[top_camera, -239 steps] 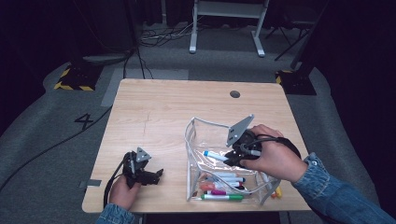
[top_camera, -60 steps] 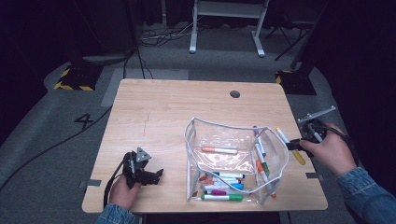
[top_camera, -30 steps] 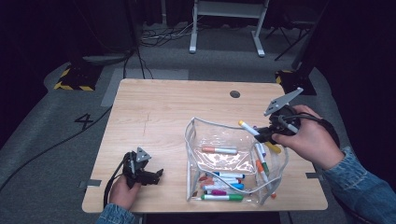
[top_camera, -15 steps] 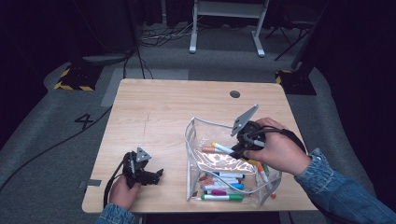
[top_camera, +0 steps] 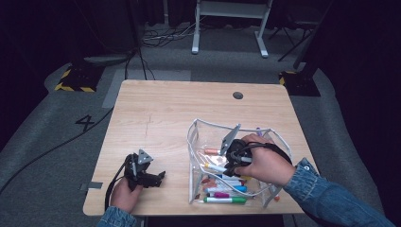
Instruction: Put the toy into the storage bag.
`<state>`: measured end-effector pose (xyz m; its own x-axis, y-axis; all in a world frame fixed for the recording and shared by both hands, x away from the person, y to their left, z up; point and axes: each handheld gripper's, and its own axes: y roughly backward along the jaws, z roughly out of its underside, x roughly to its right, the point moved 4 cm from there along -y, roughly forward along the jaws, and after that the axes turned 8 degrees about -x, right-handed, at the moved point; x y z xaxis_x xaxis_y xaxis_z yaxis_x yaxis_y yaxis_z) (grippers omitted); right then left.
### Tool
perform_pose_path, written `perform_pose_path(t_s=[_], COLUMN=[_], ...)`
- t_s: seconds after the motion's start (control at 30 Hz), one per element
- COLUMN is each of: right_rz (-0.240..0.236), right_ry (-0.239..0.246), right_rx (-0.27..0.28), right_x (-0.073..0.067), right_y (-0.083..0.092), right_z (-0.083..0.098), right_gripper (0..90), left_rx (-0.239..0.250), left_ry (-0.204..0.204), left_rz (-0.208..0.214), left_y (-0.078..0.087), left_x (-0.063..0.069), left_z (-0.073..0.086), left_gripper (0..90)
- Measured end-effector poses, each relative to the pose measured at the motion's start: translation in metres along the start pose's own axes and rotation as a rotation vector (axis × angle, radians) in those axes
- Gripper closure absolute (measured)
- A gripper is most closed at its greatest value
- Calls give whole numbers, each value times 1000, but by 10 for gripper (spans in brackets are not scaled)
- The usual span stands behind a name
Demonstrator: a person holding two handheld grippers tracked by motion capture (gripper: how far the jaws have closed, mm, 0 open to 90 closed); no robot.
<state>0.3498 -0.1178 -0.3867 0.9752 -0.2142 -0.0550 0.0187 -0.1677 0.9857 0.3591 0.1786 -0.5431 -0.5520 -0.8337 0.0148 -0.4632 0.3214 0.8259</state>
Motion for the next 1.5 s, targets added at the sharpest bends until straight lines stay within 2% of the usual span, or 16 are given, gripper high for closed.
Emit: perform_pose_path(t_s=[0.37,0.57,0.63,0.7,0.77,0.87,0.97,1.17,1.37,1.5], right_rz=[-43,-40,-22,18,52,90,107,130,167,193], right_ry=[60,92,102,110,117,122,124,52,-14,-87], right_rx=[-84,-130,-147,-124,-102,-61,-21,87,158,213], right_x=[-5,-6,-4,0,4,8,10,12,19,27], right_y=[-32,-45,-49,-51,-51,-42,-29,3,33,55], right_z=[-2,-2,-2,-3,-4,-6,-6,-1,12,25], right_gripper=[767,763,707,567,507,467,449,425,415,415], left_rx=[0,0,0,0,0,0,0,0,0,0], left_ry=[0,0,0,0,0,-1,0,0,0,0], left_rz=[0,0,0,0,0,0,0,0,0,0], left_y=[0,0,0,0,0,0,0,0,0,0], left_x=[0,0,0,0,0,0,0,0,0,0], left_z=[0,0,0,0,0,0,0,0,0,0], left_gripper=[0,0,0,0,0,0,0,0,0,0])
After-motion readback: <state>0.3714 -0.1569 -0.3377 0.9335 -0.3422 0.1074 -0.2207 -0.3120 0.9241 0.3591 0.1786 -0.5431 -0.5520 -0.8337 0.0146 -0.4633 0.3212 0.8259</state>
